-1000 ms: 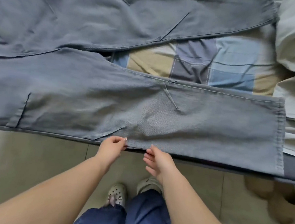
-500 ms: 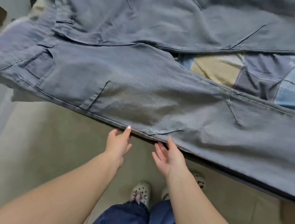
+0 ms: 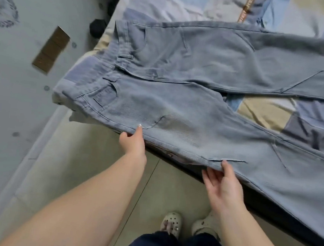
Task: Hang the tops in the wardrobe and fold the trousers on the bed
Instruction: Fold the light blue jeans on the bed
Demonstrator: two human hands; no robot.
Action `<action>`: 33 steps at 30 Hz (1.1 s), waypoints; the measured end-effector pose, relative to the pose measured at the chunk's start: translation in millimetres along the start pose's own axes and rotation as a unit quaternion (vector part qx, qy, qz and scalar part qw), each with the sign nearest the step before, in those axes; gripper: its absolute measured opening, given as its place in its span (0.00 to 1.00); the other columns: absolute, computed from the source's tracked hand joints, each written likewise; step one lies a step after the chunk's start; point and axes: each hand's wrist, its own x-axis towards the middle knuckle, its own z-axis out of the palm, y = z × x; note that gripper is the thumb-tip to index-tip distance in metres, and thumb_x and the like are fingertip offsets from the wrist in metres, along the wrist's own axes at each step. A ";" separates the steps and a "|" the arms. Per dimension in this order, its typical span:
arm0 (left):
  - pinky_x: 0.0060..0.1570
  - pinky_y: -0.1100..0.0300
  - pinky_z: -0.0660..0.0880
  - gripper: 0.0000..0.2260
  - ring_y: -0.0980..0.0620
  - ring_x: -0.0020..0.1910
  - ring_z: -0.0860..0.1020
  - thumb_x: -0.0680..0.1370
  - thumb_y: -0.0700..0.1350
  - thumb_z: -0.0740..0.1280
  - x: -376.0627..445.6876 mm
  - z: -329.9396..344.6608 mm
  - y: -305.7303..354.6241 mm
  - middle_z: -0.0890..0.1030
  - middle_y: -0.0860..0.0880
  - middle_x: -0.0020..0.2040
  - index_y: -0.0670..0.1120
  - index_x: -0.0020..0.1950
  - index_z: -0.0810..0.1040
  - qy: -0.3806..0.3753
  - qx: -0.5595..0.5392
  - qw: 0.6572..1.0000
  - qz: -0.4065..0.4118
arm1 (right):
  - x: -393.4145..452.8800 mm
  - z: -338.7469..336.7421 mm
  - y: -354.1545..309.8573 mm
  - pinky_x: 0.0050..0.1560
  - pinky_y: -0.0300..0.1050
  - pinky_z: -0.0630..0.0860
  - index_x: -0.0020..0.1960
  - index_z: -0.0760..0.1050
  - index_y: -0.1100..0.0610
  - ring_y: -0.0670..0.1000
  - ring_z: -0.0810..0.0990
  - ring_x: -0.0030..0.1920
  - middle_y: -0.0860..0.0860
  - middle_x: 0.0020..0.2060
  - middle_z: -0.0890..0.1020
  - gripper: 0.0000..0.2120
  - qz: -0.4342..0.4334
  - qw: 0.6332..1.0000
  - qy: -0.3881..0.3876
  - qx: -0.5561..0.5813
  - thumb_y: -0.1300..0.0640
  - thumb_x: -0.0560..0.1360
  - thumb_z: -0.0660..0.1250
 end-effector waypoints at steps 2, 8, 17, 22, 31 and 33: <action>0.44 0.66 0.75 0.14 0.48 0.39 0.76 0.75 0.46 0.70 1.5 -0.8 26.7 0.79 0.46 0.43 0.36 0.50 0.73 0.026 -0.021 0.999 0.035 | -13.2 14.5 -19.2 0.50 0.50 0.76 0.44 0.73 0.59 0.52 0.80 0.46 0.55 0.43 0.80 0.06 -0.021 0.999 -0.015 -0.033 0.58 0.79 0.63; 0.36 0.61 0.70 0.06 0.49 0.31 0.67 0.72 0.39 0.67 -16.9 12.3 100.9 0.71 0.48 0.34 0.42 0.42 0.69 0.047 -0.070 0.995 0.059 | -28.8 57.1 -92.3 0.43 0.46 0.77 0.45 0.76 0.58 0.50 0.82 0.44 0.52 0.42 0.82 0.06 -0.077 0.990 -0.053 -0.105 0.58 0.79 0.63; 0.37 0.62 0.68 0.12 0.58 0.37 0.73 0.71 0.45 0.72 -21.2 94.5 193.0 0.77 0.52 0.41 0.46 0.51 0.72 -0.017 0.008 0.979 0.205 | 0.6 133.4 -196.5 0.52 0.51 0.74 0.43 0.72 0.56 0.48 0.80 0.44 0.51 0.41 0.77 0.07 -0.160 0.974 -0.067 -0.146 0.56 0.79 0.63; 0.31 0.63 0.65 0.12 0.60 0.35 0.74 0.72 0.47 0.71 2.1 150.8 232.6 0.77 0.55 0.40 0.49 0.52 0.71 -0.046 0.019 0.973 0.226 | 28.3 191.1 -236.6 0.52 0.48 0.75 0.43 0.71 0.53 0.46 0.80 0.43 0.49 0.42 0.79 0.07 -0.189 0.972 -0.054 -0.131 0.55 0.80 0.62; 0.42 0.58 0.74 0.10 0.53 0.40 0.77 0.71 0.48 0.71 82.8 233.4 265.1 0.77 0.58 0.37 0.53 0.45 0.70 -0.073 0.048 0.974 0.210 | 111.5 308.6 -284.1 0.43 0.43 0.76 0.44 0.72 0.52 0.46 0.82 0.43 0.48 0.43 0.81 0.05 -0.246 0.952 -0.040 -0.180 0.53 0.78 0.61; 0.60 0.47 0.72 0.11 0.54 0.41 0.76 0.71 0.48 0.71 101.5 251.2 264.4 0.77 0.59 0.35 0.54 0.41 0.68 -0.084 0.074 0.969 0.221 | 135.8 323.6 -288.8 0.44 0.43 0.76 0.43 0.71 0.52 0.46 0.82 0.42 0.49 0.42 0.81 0.05 -0.252 0.949 -0.025 -0.187 0.54 0.77 0.61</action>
